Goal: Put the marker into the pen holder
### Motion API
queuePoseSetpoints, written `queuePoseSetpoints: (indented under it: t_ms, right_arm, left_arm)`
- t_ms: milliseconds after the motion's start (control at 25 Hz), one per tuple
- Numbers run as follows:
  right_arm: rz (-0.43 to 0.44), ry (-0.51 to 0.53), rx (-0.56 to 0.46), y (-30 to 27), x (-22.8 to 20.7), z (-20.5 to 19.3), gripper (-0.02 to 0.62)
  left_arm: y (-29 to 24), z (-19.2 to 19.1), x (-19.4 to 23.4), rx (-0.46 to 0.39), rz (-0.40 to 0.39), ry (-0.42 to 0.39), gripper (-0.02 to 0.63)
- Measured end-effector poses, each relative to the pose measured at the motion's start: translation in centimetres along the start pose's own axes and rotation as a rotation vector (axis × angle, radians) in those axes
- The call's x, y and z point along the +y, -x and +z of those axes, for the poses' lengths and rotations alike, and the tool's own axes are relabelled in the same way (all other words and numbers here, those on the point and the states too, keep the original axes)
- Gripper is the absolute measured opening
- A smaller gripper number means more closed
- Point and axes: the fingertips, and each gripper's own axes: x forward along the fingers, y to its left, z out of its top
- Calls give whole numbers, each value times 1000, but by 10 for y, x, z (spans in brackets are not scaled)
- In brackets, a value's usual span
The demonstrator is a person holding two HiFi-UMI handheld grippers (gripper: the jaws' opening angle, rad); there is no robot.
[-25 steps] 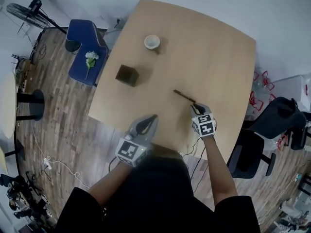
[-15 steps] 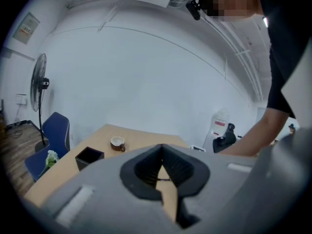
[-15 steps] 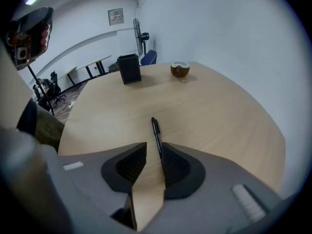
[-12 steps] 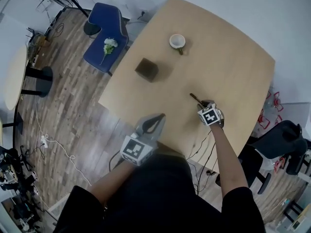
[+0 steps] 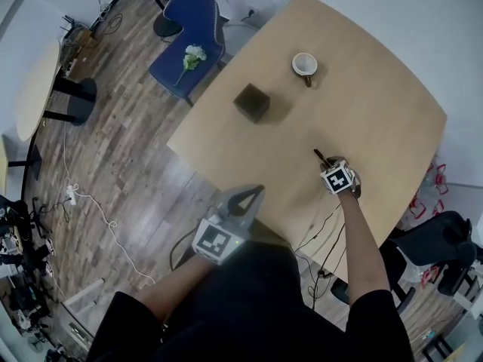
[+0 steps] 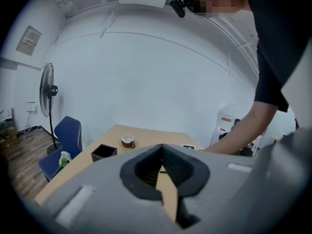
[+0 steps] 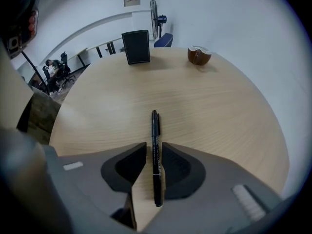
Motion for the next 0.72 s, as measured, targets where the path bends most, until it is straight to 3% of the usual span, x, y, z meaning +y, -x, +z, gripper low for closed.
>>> queuePoseSetpoints:
  t_ms: [200,560,720]
  right_arm:
    - [58,2,-9,-5,8,0,67]
    - [-11,9,10,-2,13,7,43]
    - [-15,-92,-48,21,44,0,43]
  left_arm:
    - [3,-6,8,15,26,21,5]
    - [48,-39,49,62,97,93,4]
    - [54,-25,53,19,54,112,5]
